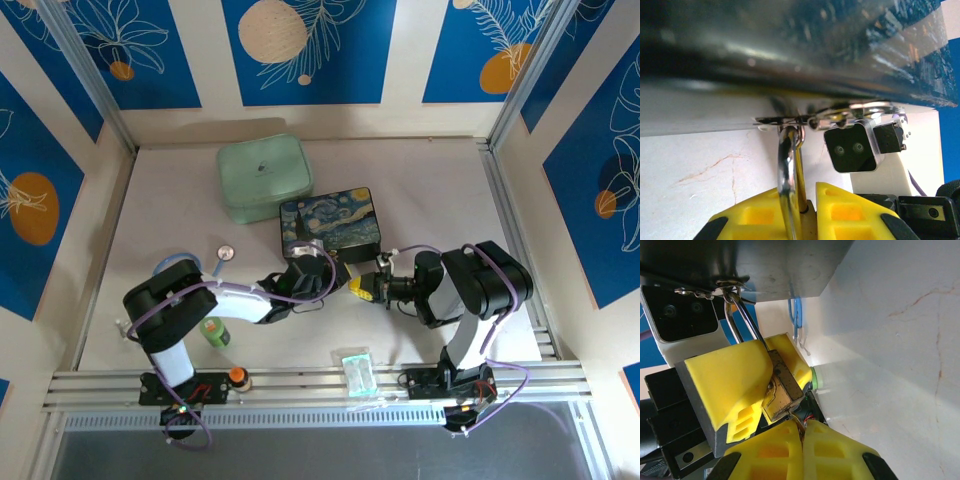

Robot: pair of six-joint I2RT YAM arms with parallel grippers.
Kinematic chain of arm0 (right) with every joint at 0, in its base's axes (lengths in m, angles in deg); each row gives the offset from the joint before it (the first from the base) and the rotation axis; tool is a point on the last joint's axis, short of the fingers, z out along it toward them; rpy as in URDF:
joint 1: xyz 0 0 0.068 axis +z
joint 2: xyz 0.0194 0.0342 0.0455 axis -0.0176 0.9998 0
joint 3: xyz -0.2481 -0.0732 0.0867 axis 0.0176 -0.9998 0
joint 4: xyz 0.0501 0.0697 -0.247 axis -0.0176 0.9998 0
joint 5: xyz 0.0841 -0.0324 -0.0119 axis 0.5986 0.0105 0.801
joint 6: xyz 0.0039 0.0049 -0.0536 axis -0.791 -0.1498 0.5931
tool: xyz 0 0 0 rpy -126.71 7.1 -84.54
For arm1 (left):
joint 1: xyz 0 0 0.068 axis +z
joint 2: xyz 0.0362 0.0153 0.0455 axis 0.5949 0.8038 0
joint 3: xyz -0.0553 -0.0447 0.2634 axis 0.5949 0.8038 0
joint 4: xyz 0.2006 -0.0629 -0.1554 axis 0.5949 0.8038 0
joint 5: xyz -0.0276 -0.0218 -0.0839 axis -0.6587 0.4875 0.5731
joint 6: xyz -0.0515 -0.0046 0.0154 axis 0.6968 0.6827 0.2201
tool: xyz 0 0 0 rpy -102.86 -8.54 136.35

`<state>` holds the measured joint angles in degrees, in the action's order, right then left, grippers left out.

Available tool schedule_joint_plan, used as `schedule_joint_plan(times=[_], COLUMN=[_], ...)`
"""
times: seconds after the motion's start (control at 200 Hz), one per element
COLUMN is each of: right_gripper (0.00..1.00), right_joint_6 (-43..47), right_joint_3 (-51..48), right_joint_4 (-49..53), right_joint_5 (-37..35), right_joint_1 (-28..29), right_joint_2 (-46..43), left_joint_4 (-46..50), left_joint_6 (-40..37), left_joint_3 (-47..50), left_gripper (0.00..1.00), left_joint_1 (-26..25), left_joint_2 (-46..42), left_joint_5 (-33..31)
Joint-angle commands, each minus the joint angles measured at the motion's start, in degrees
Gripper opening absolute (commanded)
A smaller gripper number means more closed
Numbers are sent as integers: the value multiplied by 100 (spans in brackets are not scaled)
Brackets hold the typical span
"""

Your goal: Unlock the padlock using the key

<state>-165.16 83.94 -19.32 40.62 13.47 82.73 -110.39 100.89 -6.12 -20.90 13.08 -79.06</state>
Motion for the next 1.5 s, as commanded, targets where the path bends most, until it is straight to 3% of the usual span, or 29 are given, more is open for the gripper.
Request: schedule_joint_plan(times=[0.0,0.545,0.86,1.001,1.111,1.181,1.261,1.316,1.491], right_gripper=[9,36,51,57,76,81,74,63,32], right_joint_6=[-36,173,655,1098,1814,2379,2776,2937,3393], right_joint_3=[89,-536,-793,-888,-500,-174,-12,-96,109], right_joint_4=[-508,-397,859,2447,5165,6878,8039,8057,8490], right_joint_5=[-984,-1748,-2245,-2637,-3437,-4116,-4642,-4391,-4097], right_joint_1=[-58,29,-71,-64,101,274,332,298,556], right_joint_2=[66,-3,-904,-2093,-3792,-4947,-5968,-6355,-6229], left_joint_4=[-172,136,547,663,695,743,787,804,841], left_joint_6=[63,-86,-202,-242,-249,-250,-243,-216,-199], left_joint_3=[37,-73,-217,-247,-245,-253,-277,-287,-288], left_gripper=[0,0,0,0,0,0,0,0,0], left_joint_1=[-439,-155,-21,-16,-16,-18,-16,-17,-14], left_joint_2=[-32,16,47,30,29,29,44,55,37], left_joint_5=[931,598,353,302,288,271,267,253,240])
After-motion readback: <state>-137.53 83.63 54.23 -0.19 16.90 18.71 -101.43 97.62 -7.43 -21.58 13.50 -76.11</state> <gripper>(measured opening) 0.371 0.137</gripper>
